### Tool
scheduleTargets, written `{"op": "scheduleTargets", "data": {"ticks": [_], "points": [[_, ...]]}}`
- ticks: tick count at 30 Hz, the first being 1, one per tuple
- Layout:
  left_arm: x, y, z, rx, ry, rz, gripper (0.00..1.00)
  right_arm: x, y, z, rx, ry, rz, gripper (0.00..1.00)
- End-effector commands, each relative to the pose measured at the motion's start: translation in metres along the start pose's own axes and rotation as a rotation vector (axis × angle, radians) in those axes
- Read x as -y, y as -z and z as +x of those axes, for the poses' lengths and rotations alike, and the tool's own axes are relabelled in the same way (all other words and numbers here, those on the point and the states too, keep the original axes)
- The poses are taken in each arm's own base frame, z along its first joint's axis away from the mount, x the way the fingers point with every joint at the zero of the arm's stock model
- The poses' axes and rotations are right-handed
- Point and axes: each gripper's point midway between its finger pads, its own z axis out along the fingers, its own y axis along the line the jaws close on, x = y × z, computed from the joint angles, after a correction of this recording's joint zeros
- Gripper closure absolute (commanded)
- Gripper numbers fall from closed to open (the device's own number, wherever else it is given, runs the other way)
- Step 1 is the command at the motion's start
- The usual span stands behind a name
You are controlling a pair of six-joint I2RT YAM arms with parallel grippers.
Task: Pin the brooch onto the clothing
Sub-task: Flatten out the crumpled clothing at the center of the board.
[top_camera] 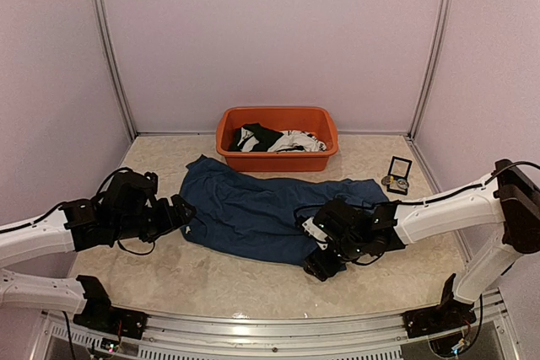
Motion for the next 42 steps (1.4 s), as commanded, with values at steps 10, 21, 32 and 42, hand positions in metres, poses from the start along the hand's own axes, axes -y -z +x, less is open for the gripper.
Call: {"op": "scheduleTargets", "data": {"ticks": [10,21,32,42], "points": [[-0.002,-0.007,0.015,-0.016,0.028,-0.013,0.11,-0.013,-0.003,0.039,-0.101,-0.081,-0.018,0.38],[0.003,-0.007,0.02,-0.016,0.017,0.01,0.11,-0.016,-0.02,0.02,-0.085,-0.052,0.011,1.0],[0.02,0.003,0.023,0.01,-0.144,0.065,0.05,-0.041,0.094,-0.096,0.323,-0.148,-0.345,1.0],[0.047,-0.014,0.039,0.015,-0.208,0.111,0.01,-0.062,0.15,-0.155,0.48,-0.123,-0.628,1.0]]}}
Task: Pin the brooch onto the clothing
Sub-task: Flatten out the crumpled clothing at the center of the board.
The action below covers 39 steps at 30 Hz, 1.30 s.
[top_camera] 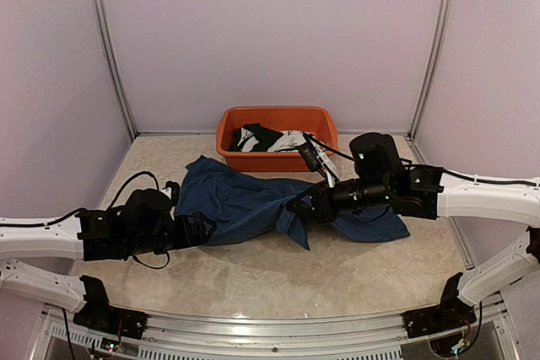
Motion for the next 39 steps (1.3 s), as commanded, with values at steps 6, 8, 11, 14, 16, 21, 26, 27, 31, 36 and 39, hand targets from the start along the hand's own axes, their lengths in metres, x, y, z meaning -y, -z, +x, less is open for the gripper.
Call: {"op": "scheduleTargets", "data": {"ticks": [6,8,11,14,16,21,26,27,31,36,39], "points": [[0.038,-0.016,-0.005,0.078,-0.215,0.057,0.01,-0.016,-0.003,-0.032,0.048,-0.06,-0.215,1.0],[0.036,-0.015,-0.002,0.095,-0.294,0.003,0.01,-0.009,-0.001,-0.035,0.054,-0.085,-0.214,1.0],[0.035,-0.012,0.002,0.123,-0.4,-0.067,0.01,0.003,0.001,-0.038,0.069,-0.126,-0.209,1.0],[0.035,-0.012,0.011,0.149,-0.492,-0.128,0.01,0.014,0.002,-0.041,0.085,-0.171,-0.208,1.0],[0.039,-0.014,0.016,0.162,-0.551,-0.159,0.01,0.02,0.002,-0.044,0.093,-0.193,-0.21,1.0],[0.05,-0.03,0.024,0.191,-0.725,-0.319,0.01,0.027,-0.004,-0.047,0.095,-0.221,-0.211,1.0],[0.064,-0.062,0.045,0.228,-0.941,-0.515,0.01,0.034,-0.011,-0.044,0.086,-0.246,-0.211,1.0],[0.068,-0.066,0.05,0.238,-0.973,-0.535,0.01,0.035,-0.012,-0.043,0.084,-0.251,-0.211,1.0],[0.06,-0.087,0.073,0.218,-1.062,-0.605,0.01,0.038,-0.013,-0.041,0.084,-0.268,-0.216,1.0],[0.05,-0.089,0.071,0.223,-1.07,-0.688,0.05,0.036,-0.009,-0.042,0.091,-0.269,-0.219,1.0],[0.04,-0.092,0.071,0.209,-1.072,-0.73,0.12,0.034,-0.007,-0.044,0.095,-0.268,-0.225,1.0]]}}
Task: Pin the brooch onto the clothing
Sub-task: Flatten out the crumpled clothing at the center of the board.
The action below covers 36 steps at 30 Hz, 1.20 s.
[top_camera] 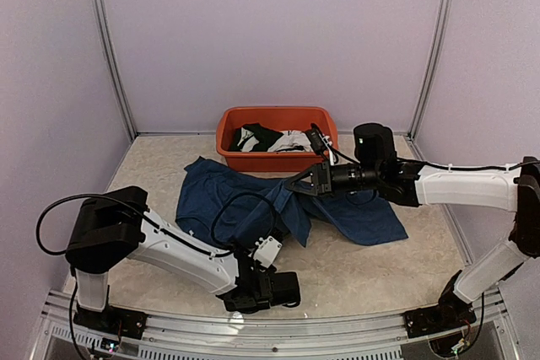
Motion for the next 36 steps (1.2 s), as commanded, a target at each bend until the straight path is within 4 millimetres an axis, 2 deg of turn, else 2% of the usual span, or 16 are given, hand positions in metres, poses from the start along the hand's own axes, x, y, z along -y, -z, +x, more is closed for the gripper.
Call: {"op": "scheduleTargets", "data": {"ticks": [1,4,5,9,12,15,17,20,23,25,27,30,31,33,34,36], "points": [[-0.014,-0.011,0.013,-0.044,-0.04,-0.093,0.16,-0.006,0.005,-0.006,0.022,0.011,-0.027,1.0],[-0.023,-0.019,0.025,-0.081,-0.03,-0.149,0.34,-0.009,0.006,-0.007,0.023,0.015,-0.031,1.0],[-0.027,-0.022,0.027,-0.091,-0.02,-0.166,0.45,-0.009,0.006,-0.008,0.023,0.014,-0.032,1.0],[-0.049,-0.023,0.032,-0.115,-0.003,-0.238,0.98,-0.01,0.006,-0.007,0.017,0.014,-0.03,1.0],[-0.082,-0.009,0.021,-0.096,0.036,-0.318,1.0,-0.004,0.006,-0.005,-0.002,0.024,0.003,1.0],[-0.133,0.021,-0.001,-0.019,0.11,-0.422,1.0,0.007,0.006,0.002,-0.035,0.036,0.055,1.0],[-0.137,0.031,-0.009,0.025,0.071,-0.403,1.0,0.015,0.006,0.008,-0.057,0.042,0.088,1.0],[-0.148,0.05,-0.018,0.081,0.118,-0.355,1.0,0.027,0.007,0.018,-0.09,0.054,0.138,1.0],[-0.154,0.058,-0.02,0.069,0.14,-0.338,1.0,0.042,0.009,0.028,-0.124,0.055,0.201,1.0],[-0.151,0.054,-0.01,-0.001,0.16,-0.344,1.0,0.049,0.011,0.03,-0.127,0.057,0.233,1.0],[-0.142,0.038,0.003,-0.114,0.177,-0.356,1.0,0.049,0.011,0.029,-0.111,0.053,0.233,1.0],[-0.108,0.007,0.018,-0.206,0.146,-0.31,1.0,0.045,0.012,0.025,-0.099,0.055,0.23,1.0],[-0.086,-0.003,0.023,-0.228,0.119,-0.238,1.0,0.045,0.013,0.023,-0.095,0.055,0.236,1.0],[-0.035,-0.02,0.027,-0.287,0.116,0.046,1.0,0.046,0.016,0.022,-0.096,0.058,0.26,1.0],[-0.02,-0.021,0.024,-0.292,0.118,0.168,1.0,0.047,0.018,0.022,-0.094,0.06,0.274,1.0],[-0.029,-0.017,0.013,-0.282,0.156,0.224,1.0,0.046,0.022,0.022,-0.089,0.066,0.28,1.0]]}}
